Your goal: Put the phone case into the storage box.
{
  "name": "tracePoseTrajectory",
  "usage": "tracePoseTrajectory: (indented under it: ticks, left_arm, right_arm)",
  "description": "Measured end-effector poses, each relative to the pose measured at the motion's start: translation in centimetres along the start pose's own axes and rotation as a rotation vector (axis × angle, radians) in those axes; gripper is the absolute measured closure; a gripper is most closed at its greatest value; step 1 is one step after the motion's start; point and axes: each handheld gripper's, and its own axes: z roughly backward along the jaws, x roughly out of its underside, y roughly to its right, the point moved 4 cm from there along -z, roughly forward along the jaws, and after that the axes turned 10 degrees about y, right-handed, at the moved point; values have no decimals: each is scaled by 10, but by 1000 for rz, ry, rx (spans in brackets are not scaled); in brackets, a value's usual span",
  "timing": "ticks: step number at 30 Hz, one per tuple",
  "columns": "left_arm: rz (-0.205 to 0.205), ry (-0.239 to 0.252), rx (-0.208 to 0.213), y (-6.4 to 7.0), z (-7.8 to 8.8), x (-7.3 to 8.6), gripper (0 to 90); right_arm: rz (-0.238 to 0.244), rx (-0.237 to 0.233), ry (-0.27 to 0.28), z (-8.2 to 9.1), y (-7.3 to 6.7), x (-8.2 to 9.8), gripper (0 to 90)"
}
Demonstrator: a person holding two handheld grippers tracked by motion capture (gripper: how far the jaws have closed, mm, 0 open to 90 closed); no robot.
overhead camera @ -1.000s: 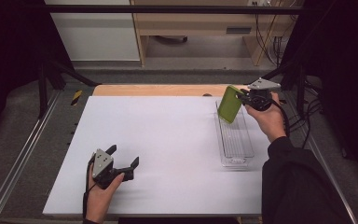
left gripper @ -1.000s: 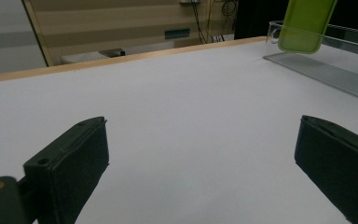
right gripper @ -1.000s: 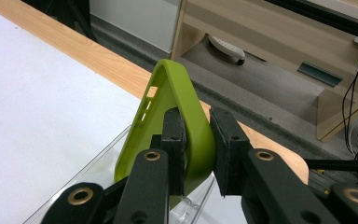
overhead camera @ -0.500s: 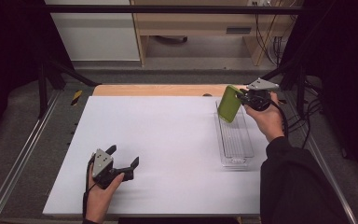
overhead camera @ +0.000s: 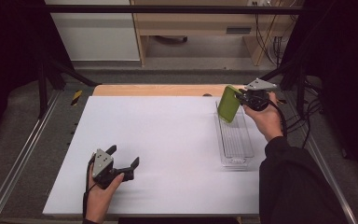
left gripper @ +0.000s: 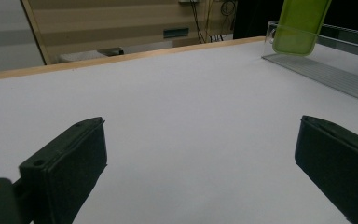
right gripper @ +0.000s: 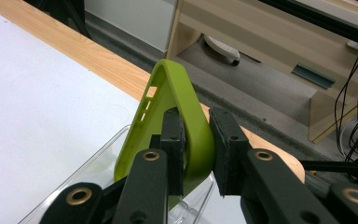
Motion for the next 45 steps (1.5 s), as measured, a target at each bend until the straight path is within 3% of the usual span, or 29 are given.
tracePoseTrajectory:
  ticks: [45]
  left_arm:
    - [0,-1,3,0,0,0,16]
  right_arm:
    - [57,6,-17,-13,-10,3,761]
